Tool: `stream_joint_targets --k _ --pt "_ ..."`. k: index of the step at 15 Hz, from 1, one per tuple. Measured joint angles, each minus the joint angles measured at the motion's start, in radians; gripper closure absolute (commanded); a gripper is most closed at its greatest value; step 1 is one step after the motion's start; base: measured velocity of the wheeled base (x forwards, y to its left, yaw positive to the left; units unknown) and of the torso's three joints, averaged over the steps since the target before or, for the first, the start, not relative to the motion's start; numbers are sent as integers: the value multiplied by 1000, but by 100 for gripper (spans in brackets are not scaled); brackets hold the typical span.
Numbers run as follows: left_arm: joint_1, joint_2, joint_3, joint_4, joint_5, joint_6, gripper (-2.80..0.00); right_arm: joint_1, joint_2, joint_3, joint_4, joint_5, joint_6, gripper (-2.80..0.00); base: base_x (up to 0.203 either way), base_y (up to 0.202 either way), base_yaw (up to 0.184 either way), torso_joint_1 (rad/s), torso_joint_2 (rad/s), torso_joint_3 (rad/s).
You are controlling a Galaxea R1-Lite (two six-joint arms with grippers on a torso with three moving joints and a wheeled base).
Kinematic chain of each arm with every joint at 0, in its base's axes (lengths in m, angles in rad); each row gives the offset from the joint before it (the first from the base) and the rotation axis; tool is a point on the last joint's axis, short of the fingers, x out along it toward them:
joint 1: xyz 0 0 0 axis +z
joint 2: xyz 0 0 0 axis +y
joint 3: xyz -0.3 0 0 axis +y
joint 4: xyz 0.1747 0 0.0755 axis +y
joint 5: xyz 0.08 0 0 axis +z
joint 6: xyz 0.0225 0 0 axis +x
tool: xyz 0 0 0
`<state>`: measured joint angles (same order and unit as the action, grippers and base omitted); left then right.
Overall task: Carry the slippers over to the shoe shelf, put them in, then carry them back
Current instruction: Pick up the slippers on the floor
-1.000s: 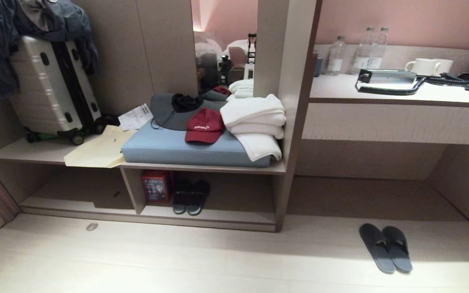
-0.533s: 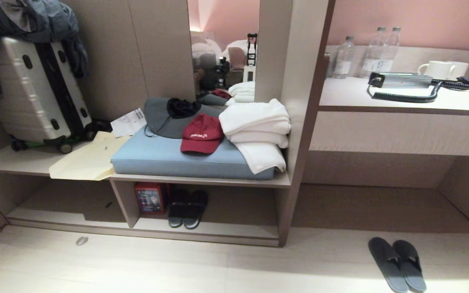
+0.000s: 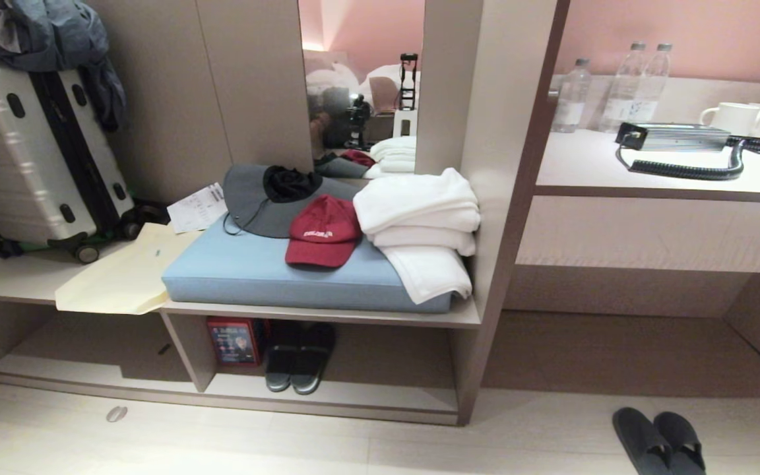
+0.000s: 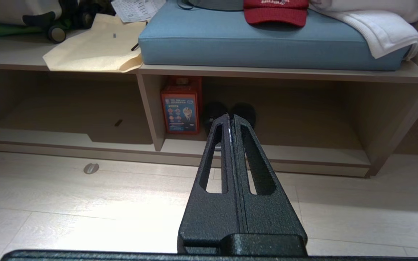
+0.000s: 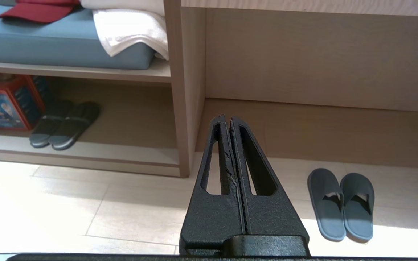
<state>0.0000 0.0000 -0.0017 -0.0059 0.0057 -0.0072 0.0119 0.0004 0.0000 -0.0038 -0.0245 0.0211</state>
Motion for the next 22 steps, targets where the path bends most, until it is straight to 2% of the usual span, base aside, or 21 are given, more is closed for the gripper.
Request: stream_joint_targets --k 7,22 --pt "0 0 2 2 0 -1 0 -1 0 0 0 1 -3 0 -1 -12 0 0 0 0" --pt "0 0 0 5 0 -2 0 1 0 0 -2 2 8 0 0 -195 2 2 3 2"
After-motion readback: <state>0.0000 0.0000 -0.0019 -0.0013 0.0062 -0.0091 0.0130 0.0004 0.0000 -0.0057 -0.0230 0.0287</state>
